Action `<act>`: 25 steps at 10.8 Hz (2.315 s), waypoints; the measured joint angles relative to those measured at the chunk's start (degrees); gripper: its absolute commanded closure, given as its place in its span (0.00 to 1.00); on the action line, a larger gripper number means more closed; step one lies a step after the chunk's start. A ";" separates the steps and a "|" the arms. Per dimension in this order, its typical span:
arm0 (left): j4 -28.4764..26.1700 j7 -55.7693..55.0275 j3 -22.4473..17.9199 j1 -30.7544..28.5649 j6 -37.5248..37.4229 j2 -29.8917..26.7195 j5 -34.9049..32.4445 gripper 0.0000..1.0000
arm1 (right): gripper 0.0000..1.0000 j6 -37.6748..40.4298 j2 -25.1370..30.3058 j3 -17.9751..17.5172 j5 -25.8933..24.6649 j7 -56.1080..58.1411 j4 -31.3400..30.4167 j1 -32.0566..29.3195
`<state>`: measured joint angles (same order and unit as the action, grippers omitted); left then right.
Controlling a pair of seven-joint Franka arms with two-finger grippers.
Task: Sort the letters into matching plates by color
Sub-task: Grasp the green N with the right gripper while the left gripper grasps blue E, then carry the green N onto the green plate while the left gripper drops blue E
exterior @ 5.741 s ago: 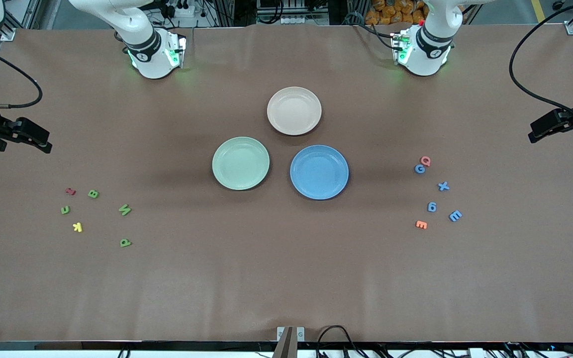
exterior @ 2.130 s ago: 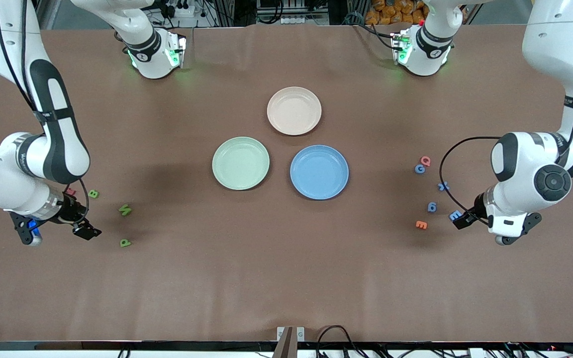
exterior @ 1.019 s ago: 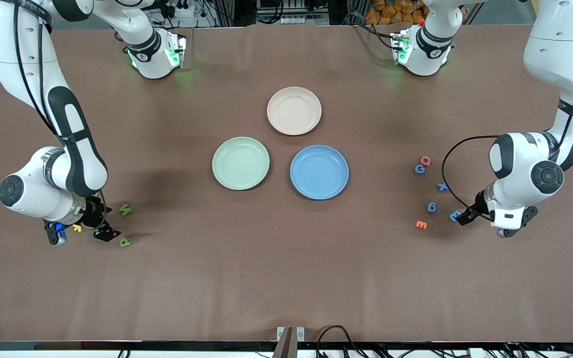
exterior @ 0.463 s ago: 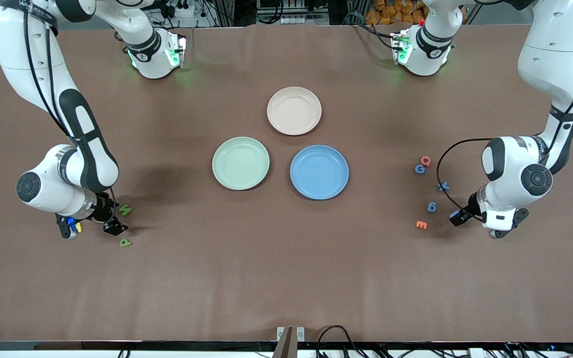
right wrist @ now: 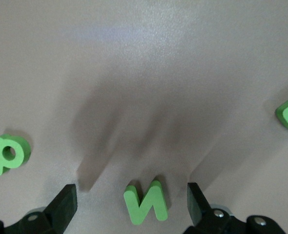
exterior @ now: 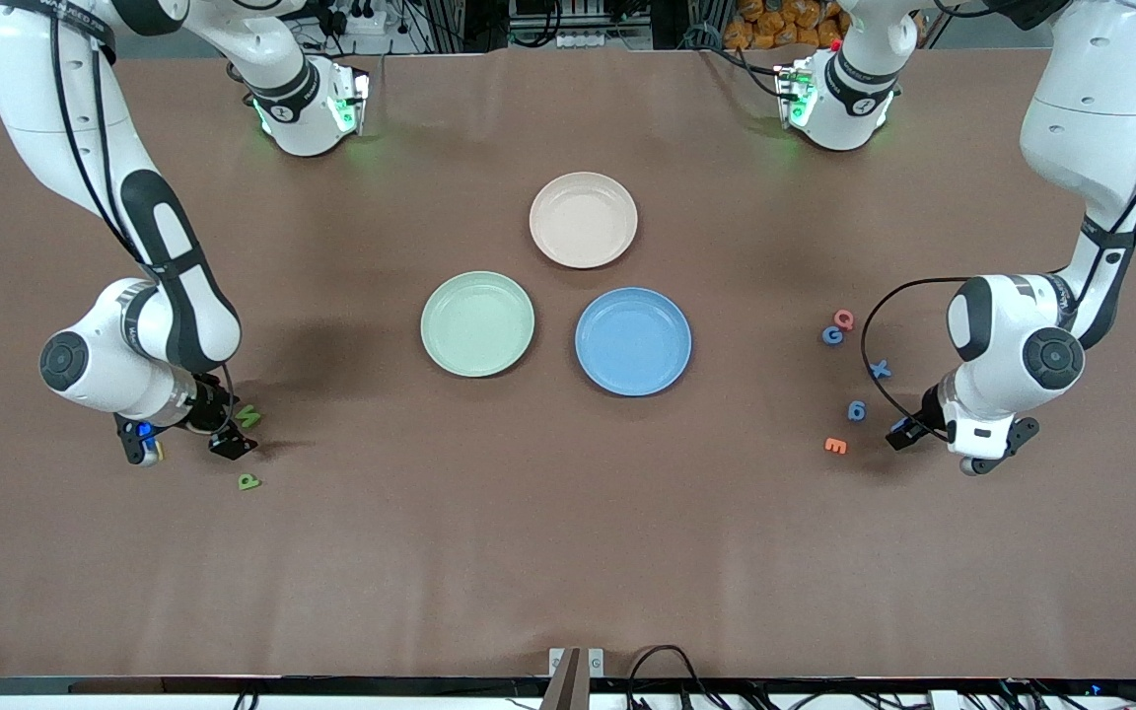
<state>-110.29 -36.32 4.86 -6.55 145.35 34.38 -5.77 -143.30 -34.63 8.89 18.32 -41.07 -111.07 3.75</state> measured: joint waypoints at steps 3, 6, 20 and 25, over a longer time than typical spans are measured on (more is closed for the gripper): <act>0.01 0.07 0.01 0.27 0.03 0.01 0.00 0.28 | 0.02 -0.14 0.20 0.00 0.00 0.00 -0.71 0.45; 0.01 0.13 0.01 0.28 0.03 0.18 0.00 0.41 | 0.48 -0.21 0.22 0.00 0.00 0.03 -1.20 0.48; 0.70 5.56 0.19 1.09 -0.72 -0.46 -0.39 1.00 | 0.73 3.78 5.21 0.02 -1.01 19.52 -2.06 0.99; 1.15 1.82 4.54 1.33 -13.58 -7.09 -0.39 1.00 | 0.78 9.21 9.42 -0.04 -12.98 40.10 -2.07 0.99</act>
<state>-109.13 -34.50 9.40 -5.21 131.77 27.29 -6.15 -134.09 -25.21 8.85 5.33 -0.97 -113.13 4.74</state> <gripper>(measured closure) 0.599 0.665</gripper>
